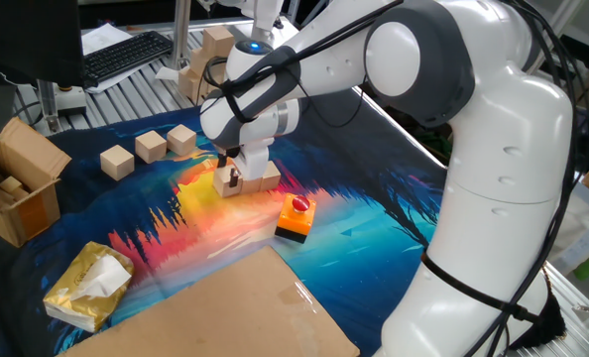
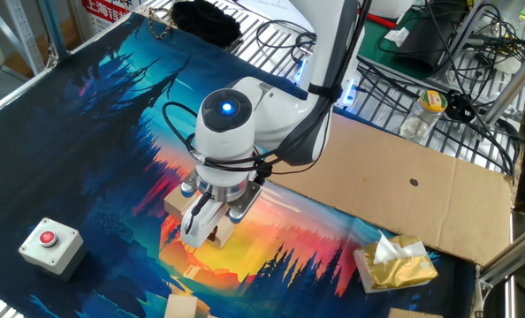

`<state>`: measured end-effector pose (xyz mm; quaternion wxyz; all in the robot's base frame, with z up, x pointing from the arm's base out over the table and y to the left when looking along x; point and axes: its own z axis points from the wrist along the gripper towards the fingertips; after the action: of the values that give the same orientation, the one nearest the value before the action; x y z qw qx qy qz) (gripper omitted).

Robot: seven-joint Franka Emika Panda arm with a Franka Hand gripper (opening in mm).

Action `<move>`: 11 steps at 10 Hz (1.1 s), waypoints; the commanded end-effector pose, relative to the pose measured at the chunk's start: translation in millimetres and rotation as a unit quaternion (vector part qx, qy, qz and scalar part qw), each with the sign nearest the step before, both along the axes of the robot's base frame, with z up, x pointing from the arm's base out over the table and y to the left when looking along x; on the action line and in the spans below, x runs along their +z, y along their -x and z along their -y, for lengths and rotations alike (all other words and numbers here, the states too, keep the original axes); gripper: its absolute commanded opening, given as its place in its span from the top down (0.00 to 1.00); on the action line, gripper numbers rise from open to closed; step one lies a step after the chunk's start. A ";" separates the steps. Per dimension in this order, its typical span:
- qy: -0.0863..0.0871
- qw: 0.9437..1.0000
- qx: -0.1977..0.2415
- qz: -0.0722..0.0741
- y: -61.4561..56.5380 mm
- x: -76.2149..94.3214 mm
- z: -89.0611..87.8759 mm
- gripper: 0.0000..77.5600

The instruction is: Stack the blocks into a pyramid shape

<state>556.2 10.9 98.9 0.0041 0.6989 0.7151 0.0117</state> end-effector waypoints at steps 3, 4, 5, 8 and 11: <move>-0.006 1.000 0.008 0.001 0.9 -1.4 4.0 0.99; -0.006 1.000 0.009 0.000 0.9 -1.4 4.0 0.99; -0.006 1.000 0.009 -0.001 0.9 -1.4 4.0 0.99; -0.006 1.000 0.008 -0.006 0.9 -1.3 4.0 0.99; -0.008 1.000 0.013 -0.008 0.8 -0.7 3.9 0.99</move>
<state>554.4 7.2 96.6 -0.0085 0.6911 0.7227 0.0106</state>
